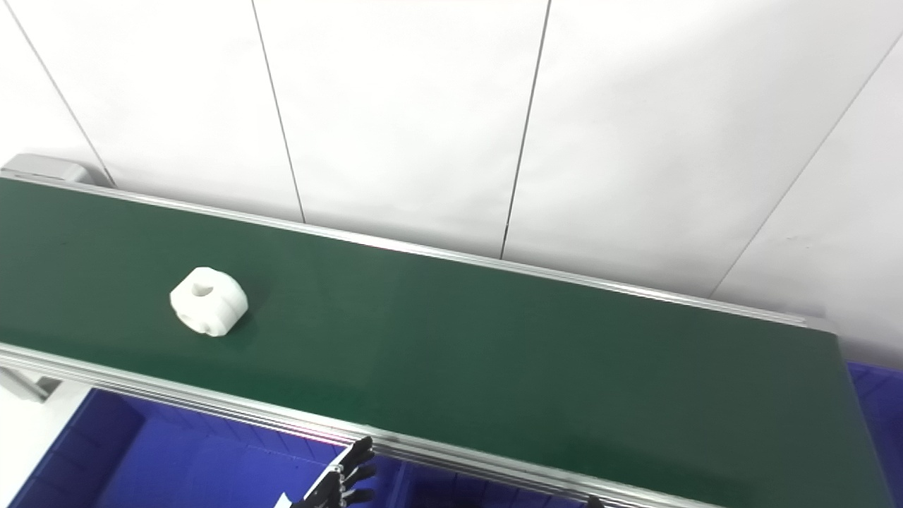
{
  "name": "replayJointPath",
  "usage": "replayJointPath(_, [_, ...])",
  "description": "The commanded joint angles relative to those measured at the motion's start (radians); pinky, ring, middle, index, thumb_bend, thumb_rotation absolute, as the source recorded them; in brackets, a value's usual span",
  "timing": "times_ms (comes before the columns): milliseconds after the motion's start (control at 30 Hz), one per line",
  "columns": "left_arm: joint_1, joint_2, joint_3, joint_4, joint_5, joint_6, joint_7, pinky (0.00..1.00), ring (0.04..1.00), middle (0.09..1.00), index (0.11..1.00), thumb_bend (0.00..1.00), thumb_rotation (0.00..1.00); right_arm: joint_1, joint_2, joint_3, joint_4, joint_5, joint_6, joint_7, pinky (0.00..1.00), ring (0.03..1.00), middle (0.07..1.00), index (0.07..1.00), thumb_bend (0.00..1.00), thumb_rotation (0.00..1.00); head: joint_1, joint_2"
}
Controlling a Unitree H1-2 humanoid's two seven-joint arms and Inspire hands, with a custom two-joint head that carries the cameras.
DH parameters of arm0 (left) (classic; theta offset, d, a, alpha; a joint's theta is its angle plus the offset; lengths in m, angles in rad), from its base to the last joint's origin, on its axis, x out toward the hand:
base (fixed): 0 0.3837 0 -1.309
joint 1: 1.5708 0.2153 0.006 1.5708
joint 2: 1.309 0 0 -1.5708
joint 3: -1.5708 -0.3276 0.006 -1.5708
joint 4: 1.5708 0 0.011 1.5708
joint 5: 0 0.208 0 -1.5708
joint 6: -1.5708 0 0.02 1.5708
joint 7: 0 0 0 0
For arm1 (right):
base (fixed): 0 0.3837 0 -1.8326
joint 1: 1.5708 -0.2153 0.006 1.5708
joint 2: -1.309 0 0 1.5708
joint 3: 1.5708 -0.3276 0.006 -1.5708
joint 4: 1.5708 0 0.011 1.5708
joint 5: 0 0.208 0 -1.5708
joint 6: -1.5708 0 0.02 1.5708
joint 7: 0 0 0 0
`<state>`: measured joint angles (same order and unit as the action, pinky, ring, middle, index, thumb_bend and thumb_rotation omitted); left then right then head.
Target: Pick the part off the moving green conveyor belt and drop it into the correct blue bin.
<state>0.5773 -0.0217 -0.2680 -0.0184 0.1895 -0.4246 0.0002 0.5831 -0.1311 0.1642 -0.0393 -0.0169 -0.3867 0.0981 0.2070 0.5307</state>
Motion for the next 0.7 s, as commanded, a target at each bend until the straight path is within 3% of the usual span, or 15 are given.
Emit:
replayJointPath(0, [0.003,-0.012,-0.009,-0.018,0.003,-0.032,0.007,0.79,0.887,0.927,0.923,0.80,0.76,0.005,-0.006,-0.009,-0.033,0.012,-0.023,0.006,1.00,1.000,1.000,1.000,0.88,0.99,0.004,0.008])
replayJointPath(200, [0.010,0.021,-0.036,-0.113,0.006,-0.045,0.033,0.72,0.862,0.898,0.916,0.81,0.65,0.009,-0.007,-0.015,-0.051,0.008,-0.011,0.010,1.00,1.000,1.000,1.000,0.89,1.00,0.006,0.047])
replayJointPath(267, [0.003,0.058,-0.051,-0.224,0.057,-0.045,0.067,0.68,0.826,0.866,0.890,0.83,0.62,0.011,-0.009,-0.018,-0.062,0.008,-0.005,0.011,1.00,1.000,1.000,1.000,0.88,1.00,0.007,0.062])
replayJointPath(333, [-0.032,0.081,-0.014,-0.343,0.096,-0.043,0.052,0.68,0.803,0.828,0.842,0.87,0.56,0.011,-0.014,-0.022,-0.069,0.015,0.001,0.016,1.00,1.000,1.000,1.000,0.87,1.00,0.012,0.079])
replayJointPath(400, [-0.087,0.117,0.032,-0.432,0.112,0.001,0.013,0.68,0.795,0.816,0.831,0.89,0.52,0.010,-0.016,-0.024,-0.076,0.027,0.010,0.021,1.00,1.000,1.000,1.000,0.86,1.00,0.017,0.091])
replayJointPath(500, [-0.174,0.182,0.110,-0.536,0.167,0.128,-0.058,0.63,0.773,0.847,0.857,0.89,0.49,0.005,-0.016,-0.025,-0.079,0.037,0.016,0.029,1.00,1.000,1.000,1.000,0.86,1.00,0.022,0.094])
replayJointPath(667, [-0.395,0.347,0.206,-0.547,0.286,0.259,-0.193,0.66,0.804,0.876,0.888,0.87,0.39,-0.004,-0.014,-0.024,-0.075,0.049,0.024,0.037,1.00,1.000,1.000,1.000,0.87,1.00,0.026,0.096])
